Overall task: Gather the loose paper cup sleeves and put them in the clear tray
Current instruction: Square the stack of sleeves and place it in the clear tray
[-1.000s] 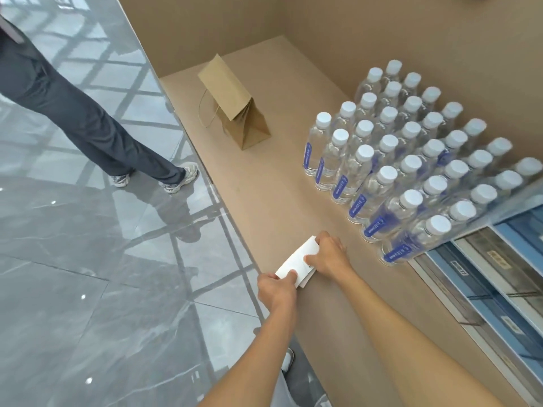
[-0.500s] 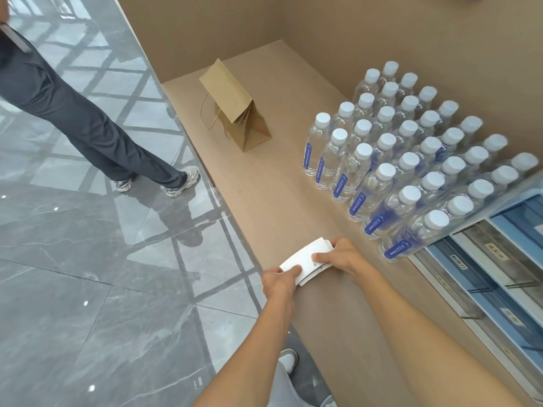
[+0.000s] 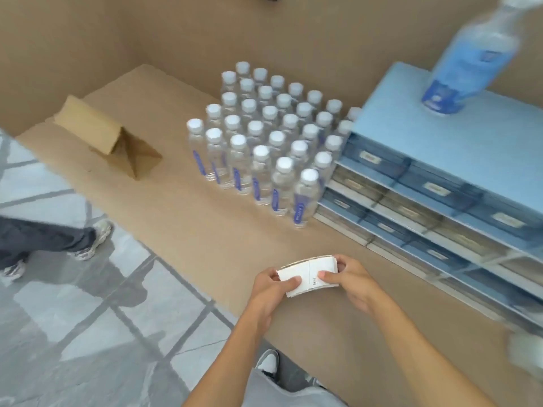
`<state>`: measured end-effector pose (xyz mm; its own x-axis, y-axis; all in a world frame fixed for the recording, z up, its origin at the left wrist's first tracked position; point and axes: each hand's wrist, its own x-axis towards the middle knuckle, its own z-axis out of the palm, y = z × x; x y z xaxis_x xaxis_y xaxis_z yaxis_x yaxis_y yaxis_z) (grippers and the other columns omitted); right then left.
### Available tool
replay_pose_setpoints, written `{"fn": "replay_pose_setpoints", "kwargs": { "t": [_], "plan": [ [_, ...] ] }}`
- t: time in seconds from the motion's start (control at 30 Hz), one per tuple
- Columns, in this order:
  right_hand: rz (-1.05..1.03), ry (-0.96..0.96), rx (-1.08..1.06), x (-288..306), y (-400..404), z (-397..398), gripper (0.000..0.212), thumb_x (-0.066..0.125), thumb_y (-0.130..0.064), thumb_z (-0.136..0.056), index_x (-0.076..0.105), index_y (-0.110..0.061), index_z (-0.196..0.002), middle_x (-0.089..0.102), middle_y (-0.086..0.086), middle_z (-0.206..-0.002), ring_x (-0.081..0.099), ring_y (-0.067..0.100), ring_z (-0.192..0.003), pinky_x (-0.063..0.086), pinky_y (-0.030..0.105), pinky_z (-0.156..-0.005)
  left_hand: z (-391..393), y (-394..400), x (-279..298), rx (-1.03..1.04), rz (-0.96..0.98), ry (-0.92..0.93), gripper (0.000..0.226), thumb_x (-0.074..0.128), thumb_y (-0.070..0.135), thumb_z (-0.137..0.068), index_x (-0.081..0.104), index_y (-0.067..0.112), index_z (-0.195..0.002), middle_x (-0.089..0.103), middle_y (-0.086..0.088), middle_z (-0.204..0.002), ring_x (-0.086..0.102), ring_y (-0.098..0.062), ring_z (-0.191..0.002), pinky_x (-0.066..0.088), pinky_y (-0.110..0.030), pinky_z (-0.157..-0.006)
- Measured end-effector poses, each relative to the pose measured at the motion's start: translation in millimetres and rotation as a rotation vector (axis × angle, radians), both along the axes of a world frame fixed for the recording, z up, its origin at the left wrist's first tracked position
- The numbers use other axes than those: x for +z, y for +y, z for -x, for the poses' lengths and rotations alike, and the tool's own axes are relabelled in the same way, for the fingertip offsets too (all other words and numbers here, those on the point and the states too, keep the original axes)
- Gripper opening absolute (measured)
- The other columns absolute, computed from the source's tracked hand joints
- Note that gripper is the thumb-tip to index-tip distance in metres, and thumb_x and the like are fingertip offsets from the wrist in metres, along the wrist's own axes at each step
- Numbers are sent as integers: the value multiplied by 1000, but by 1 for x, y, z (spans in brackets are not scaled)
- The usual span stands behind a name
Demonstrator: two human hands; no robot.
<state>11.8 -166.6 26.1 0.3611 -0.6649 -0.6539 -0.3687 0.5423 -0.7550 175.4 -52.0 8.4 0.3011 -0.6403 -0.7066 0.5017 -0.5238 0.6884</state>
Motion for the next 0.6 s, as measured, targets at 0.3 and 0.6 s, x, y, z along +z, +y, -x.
{"fn": "replay_pose_setpoints", "kwargs": {
  "t": [0.3, 0.6],
  "plan": [
    [83, 65, -372, -9, 73, 168, 37, 76, 12, -72, 59, -7, -98, 75, 8, -96, 70, 15, -81, 54, 18, -68, 128, -24, -2, -565, 130, -88, 37, 80, -8, -71, 69, -1, -105, 77, -8, -91, 70, -15, -75, 55, -22, -69],
    [284, 162, -519, -25, 114, 221, 46, 75, 11, -72, 56, -20, -101, 68, 4, -97, 64, 14, -86, 52, 15, -74, 199, -23, 1, -779, 317, -395, 42, 76, -11, -74, 65, 7, -110, 72, -5, -101, 67, -10, -87, 52, -12, -77]
  ]
}}
